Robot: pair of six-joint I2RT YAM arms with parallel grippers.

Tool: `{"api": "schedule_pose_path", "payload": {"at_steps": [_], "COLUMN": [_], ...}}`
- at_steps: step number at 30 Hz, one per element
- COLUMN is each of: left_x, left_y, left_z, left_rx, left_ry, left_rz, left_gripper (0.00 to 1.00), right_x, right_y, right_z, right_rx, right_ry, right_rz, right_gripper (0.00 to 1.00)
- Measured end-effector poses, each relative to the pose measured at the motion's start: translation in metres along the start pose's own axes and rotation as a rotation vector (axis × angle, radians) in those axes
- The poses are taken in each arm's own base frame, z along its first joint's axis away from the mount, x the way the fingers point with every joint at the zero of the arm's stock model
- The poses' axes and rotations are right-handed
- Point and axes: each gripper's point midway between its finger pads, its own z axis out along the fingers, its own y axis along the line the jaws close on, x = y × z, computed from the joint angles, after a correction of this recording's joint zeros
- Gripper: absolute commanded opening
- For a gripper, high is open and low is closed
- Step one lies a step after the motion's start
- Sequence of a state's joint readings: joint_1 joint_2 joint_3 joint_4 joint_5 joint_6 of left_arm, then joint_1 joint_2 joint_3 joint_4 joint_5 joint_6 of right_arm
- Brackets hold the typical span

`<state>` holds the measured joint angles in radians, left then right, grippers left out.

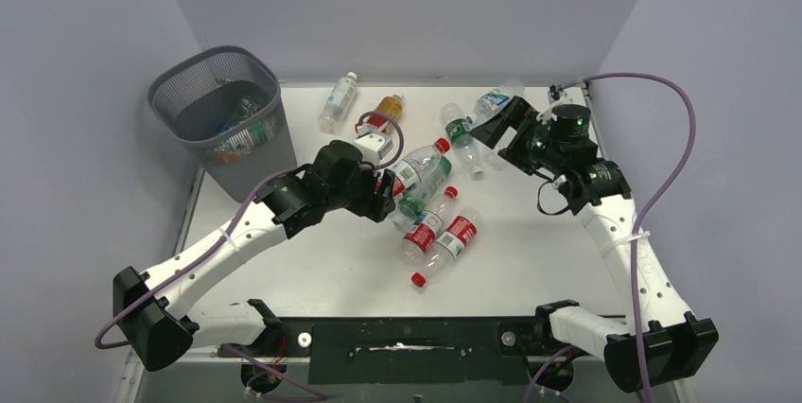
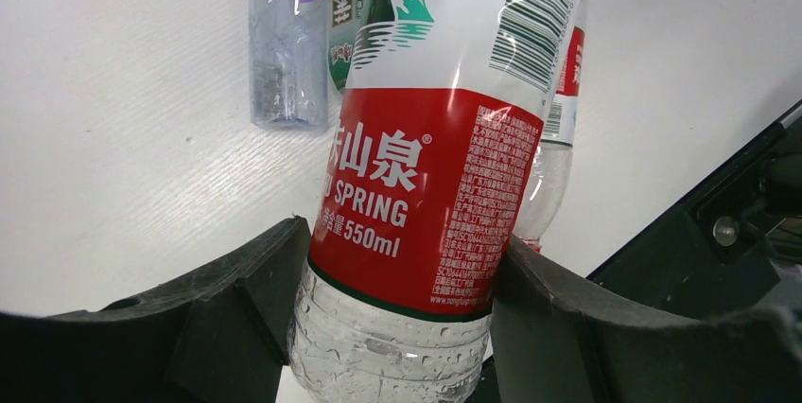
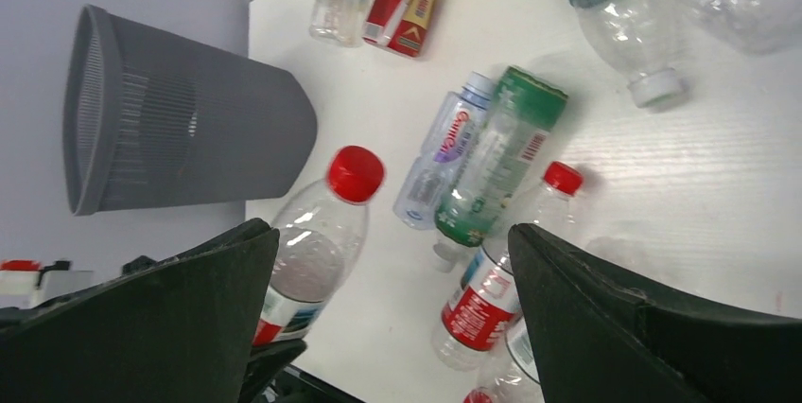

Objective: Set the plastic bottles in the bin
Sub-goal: Pick up the plastic bottle from the corner of the board.

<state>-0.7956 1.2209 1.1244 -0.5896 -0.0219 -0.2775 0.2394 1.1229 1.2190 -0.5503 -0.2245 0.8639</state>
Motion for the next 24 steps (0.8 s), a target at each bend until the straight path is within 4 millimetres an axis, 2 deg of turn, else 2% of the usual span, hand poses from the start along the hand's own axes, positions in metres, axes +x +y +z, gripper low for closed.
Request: {"api": "schedule_pose_path", "payload": {"at_steps": [5, 8, 14, 17, 21, 24], "left_x": [0.001, 0.002, -0.011, -0.03, -0.069, -0.105], "left_y": [-0.007, -0.007, -0.008, -0.009, -0.008, 0.01], "left_z": [0.001, -0.002, -0.014, -0.02, -0.033, -0.046], "left_rx": [0.031, 0.035, 0.035, 0.027, 0.006, -0.039], "left_ry": [-0.003, -0.011, -0.058, -0.095, -0.182, -0.263], "left_rz": [-0.039, -0.059, -0.077, -0.078, -0.07, -0.087], "left_gripper": [0.48, 0.49, 0.49, 0.49, 0.49, 0.48], "right_x": [0.018, 0.026, 0.031, 0.035, 0.047, 0.048], "right_y": [-0.041, -0.045, -0.043, -0.046, -0.053, -0.052], "right_z": [0.006, 0.008, 0.007, 0.006, 0.0, -0.003], "right_rx": [0.061, 0.057, 0.038, 0.039, 0.045, 0.039], "right_ry": [0.053, 0.091, 0.118, 0.122, 0.132, 0.131], "right_rz": [0.029, 0.024, 0.004, 0.005, 0.018, 0.031], "right_gripper": [0.98, 0.98, 0.98, 0.98, 0.98, 0.98]}}
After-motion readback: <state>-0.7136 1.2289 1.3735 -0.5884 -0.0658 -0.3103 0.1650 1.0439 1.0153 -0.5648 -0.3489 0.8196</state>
